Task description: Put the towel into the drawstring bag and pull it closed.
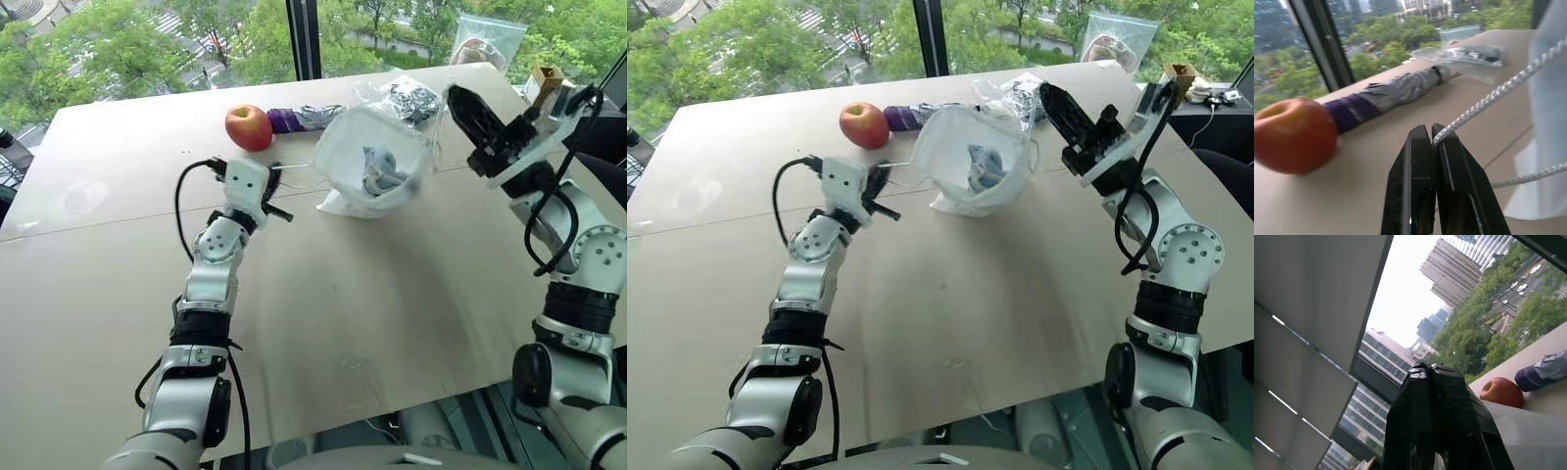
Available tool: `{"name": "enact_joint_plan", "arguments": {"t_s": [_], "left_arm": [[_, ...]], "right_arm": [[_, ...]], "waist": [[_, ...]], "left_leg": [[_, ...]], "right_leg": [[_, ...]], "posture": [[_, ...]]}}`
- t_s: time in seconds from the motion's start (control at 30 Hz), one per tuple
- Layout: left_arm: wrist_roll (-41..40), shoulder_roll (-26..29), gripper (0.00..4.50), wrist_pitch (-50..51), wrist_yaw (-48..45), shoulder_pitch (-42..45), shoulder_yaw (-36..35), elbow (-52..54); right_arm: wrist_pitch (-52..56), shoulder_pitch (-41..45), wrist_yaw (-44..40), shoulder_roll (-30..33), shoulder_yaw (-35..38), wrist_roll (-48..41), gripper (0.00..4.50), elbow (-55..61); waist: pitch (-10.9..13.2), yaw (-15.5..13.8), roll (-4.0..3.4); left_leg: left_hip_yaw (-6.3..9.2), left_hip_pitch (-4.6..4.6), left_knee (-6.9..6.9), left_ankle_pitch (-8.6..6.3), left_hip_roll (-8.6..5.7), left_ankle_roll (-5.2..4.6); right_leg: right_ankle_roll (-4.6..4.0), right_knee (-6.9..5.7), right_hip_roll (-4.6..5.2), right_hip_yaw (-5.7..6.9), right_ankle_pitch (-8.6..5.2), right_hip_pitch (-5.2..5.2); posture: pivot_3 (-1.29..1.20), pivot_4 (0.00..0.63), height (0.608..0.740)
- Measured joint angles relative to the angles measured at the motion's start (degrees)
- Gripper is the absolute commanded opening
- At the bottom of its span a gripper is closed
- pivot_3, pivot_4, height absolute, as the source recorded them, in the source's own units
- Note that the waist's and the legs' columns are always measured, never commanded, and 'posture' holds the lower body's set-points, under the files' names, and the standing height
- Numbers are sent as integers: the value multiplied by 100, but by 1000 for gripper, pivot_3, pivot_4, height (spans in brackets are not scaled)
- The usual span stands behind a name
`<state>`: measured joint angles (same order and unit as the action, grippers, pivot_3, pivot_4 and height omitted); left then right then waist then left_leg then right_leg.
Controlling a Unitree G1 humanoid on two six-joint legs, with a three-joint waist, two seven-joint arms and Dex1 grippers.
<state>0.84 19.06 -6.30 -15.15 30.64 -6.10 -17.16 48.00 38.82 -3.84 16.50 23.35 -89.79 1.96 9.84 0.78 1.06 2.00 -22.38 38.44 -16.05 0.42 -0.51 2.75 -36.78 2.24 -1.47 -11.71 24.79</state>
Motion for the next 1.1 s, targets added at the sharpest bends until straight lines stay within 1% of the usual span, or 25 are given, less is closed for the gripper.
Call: {"name": "enact_joint_plan", "arguments": {"t_s": [0.07, 0.1, 0.13, 0.2, 0.43, 0.53, 0.67, 0.77, 0.83, 1.0, 1.07, 1.1], "left_arm": [[298, 9, 64, 11, 596, -17, -122, 248], [544, 51, 64, 68, 1026, -40, -238, 427], [642, 85, 64, 104, 1198, -43, -279, 481], [1013, 242, 64, 253, 1815, -61, -518, 617], [1486, 398, 64, 546, 2817, -198, -809, 994], [1600, 391, 64, 700, 3133, -293, -814, 1179], [1654, 384, 64, 919, 3513, -376, -944, 1295], [1622, 413, 64, 1103, 3757, -406, -1338, 1291], [1596, 435, 64, 1107, 3813, -408, -1451, 1291], [1541, 435, 64, 1082, 3862, -393, -1434, 1289], [1378, 442, 64, 996, 3625, -381, -1386, 1280], [1291, 444, 64, 925, 3446, -381, -1322, 1272]], "right_arm": [[-167, 80, 62, -60, 148, -192, 0, -84], [-377, 241, 115, -150, 305, -306, 0, -232], [-478, 326, 147, -171, 382, -334, 0, -310], [-975, 669, 266, -294, 756, -510, 0, -688], [-2086, 1255, 554, -371, 1626, -623, 0, -1805], [-2264, 1334, 565, -372, 1718, -604, 0, -2086], [-2475, 1401, 567, -372, 1858, -592, 0, -2283], [-2698, 1408, 561, -254, 2213, -588, 0, -2315], [-2704, 1409, 548, -225, 2268, -589, 0, -2309], [-2622, 1396, 523, -284, 2256, -565, 0, -2304], [-2309, 1224, 445, -193, 2038, -437, 0, -2200], [-2028, 1021, 372, -78, 1741, -226, 0, -2070]], "waist": [[-1, 0, 1], [-1, 4, 1], [-1, 9, 1], [-1, 0, 0], [-2, -7, 0], [-2, -3, 0], [-2, 0, 0], [-2, -11, 0], [-3, -7, 0], [-3, -2, 0], [-4, -3, -1], [-4, -6, -1]], "left_leg": [[1, 1, 1, 0, -1, 0], [1, 2, 1, 0, -1, 0], [0, 4, 1, 0, -2, 0], [3, 3, 0, 0, -2, 0], [1, -12, -3, 0, -1, 0], [-1, -25, -3, 0, -1, 1], [-3, -29, -3, 0, 4, 1], [-2, -35, -3, 0, 3, 1], [-4, -35, -2, 0, 4, 1], [-6, -31, 0, 0, 2, 1], [-6, -31, -1, 0, 3, 1], [-6, -33, -1, 0, 3, 1]], "right_leg": [[3, -1, 0, 1, 2, -1], [4, -2, -1, 0, 3, 0], [4, -3, -1, -1, 3, 0], [4, -3, -3, 5, 3, -1], [6, -4, 3, 6, 4, 1], [7, -5, 5, 5, 5, 14], [7, -5, 6, 4, 5, 20], [7, -5, 6, 6, 5, 25], [7, -5, 6, 5, 5, 26], [7, -5, 9, 3, 6, 27], [7, -6, 9, 5, 5, 28], [7, -7, 10, 5, 5, 27]], "posture": [[0, 150, 740], [0, 150, 740], [0, 150, 740], [0, 150, 740], [0, 150, 740], [0, 150, 740], [0, 150, 740], [0, 150, 740], [0, 150, 740], [0, 150, 740], [0, 150, 740], [0, 150, 740]]}}
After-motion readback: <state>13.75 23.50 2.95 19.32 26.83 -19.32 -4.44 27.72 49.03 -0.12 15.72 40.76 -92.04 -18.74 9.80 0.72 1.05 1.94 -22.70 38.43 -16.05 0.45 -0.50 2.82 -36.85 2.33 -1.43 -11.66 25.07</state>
